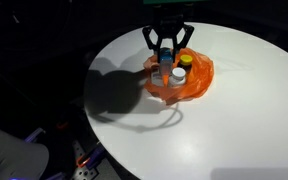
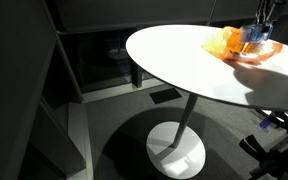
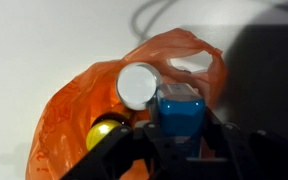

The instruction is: Put the box in the plastic

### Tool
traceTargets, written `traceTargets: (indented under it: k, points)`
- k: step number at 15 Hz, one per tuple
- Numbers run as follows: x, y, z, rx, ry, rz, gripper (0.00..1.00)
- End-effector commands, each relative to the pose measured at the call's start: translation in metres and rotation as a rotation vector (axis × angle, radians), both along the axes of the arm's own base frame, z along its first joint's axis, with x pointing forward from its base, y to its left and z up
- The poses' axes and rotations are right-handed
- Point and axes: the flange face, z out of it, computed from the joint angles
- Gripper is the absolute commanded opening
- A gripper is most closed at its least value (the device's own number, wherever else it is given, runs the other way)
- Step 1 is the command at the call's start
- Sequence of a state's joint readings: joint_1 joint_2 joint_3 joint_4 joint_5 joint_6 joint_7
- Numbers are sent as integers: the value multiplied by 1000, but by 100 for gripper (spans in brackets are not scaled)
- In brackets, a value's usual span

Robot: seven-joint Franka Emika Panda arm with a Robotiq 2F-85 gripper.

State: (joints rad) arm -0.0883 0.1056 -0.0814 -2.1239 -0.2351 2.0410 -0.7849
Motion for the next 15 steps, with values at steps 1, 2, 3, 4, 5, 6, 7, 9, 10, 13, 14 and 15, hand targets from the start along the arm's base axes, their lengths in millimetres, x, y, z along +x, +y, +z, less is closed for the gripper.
traceTargets:
  k: [1, 2, 3, 4, 5, 6, 7, 9, 10, 13, 14, 15]
  points:
    - [14, -2, 3, -12, -2, 8, 18]
    - [16, -1, 3, -13, -7, 15, 18]
    - [19, -1, 3, -14, -10, 18, 18]
    - [22, 0, 4, -15, -13, 22, 18]
    - [25, 1, 4, -15, -16, 26, 18]
    - [27, 3, 3, -15, -18, 30, 18]
    - [30, 5, 3, -14, -20, 36, 18]
    - [34, 9, 0, -10, -19, 46, 18]
    - [35, 11, -1, -9, -19, 49, 68]
    - [37, 15, -2, -8, -18, 58, 84]
    - [37, 17, -1, -10, -19, 61, 91]
    - [35, 19, 2, -9, -20, 63, 99]
